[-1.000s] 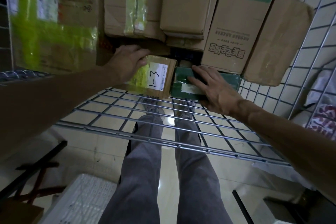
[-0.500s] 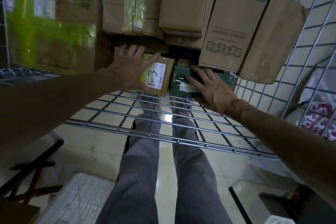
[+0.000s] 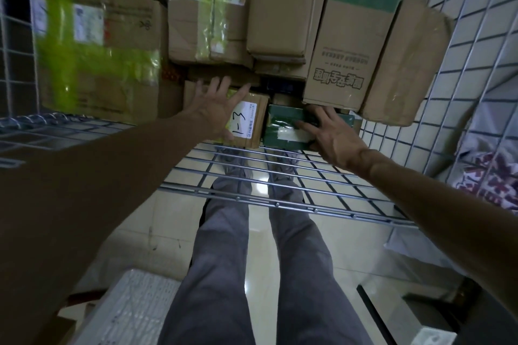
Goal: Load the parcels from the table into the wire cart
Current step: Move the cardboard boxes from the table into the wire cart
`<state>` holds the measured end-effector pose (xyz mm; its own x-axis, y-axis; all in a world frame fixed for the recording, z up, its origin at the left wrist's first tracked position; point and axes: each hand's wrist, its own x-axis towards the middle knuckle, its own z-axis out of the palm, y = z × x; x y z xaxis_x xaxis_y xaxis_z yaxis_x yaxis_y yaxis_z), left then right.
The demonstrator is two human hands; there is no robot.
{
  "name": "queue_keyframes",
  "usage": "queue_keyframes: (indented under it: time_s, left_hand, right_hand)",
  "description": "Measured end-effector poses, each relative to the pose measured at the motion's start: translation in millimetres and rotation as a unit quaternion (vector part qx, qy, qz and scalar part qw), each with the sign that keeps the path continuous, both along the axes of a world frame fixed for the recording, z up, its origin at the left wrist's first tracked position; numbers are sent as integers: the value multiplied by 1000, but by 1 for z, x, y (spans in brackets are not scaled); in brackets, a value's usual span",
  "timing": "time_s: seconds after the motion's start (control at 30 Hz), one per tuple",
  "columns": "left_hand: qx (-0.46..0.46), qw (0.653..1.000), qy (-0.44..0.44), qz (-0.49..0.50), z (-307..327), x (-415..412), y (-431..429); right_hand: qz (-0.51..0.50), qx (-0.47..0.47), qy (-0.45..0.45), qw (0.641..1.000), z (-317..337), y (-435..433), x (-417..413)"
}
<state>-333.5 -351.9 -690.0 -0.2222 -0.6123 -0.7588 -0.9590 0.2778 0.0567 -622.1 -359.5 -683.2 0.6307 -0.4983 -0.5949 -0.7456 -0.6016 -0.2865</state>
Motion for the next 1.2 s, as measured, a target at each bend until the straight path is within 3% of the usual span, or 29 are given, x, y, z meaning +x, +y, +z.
queue_keyframes:
  time_s: [0.1,0.27,0.4,0.6,0.7,0.73,0.77,0.87,0.93,1.2]
  left_hand:
    - [-3,999,47,3,23,2,-5]
    - [30,974,114,196,96,17,-14]
    - [11,957,119,263,168,37,-3]
    - [-49,941,138,305,295,71,-1]
    - [-97,933,115,327,346,79,-9]
    - [-111,928,110,337,360,82,-13]
    - [-125,923,109,348,373,84,-16]
    - [-179,896,103,392,411,92,-10]
    - [-211,877,92,422,434,94,3]
    - [-294,814,3,500,503,120,85]
  right_hand:
    - [-15,46,26,998,22,-4,10]
    - [-118,77,27,990,92,-17,17]
    - [-191,97,69,974,162,-33,26]
    - [-246,39,41,967,286,-63,63]
    - [-252,0,-4,968,279,-84,56]
    - [-240,-1,-1,971,260,-103,52]
    - [-251,7,-8,968,284,-115,64]
    - [-138,-31,-35,989,346,-136,105]
    - [-118,-33,-45,991,407,-130,132]
    - [17,-95,-110,989,476,-130,200]
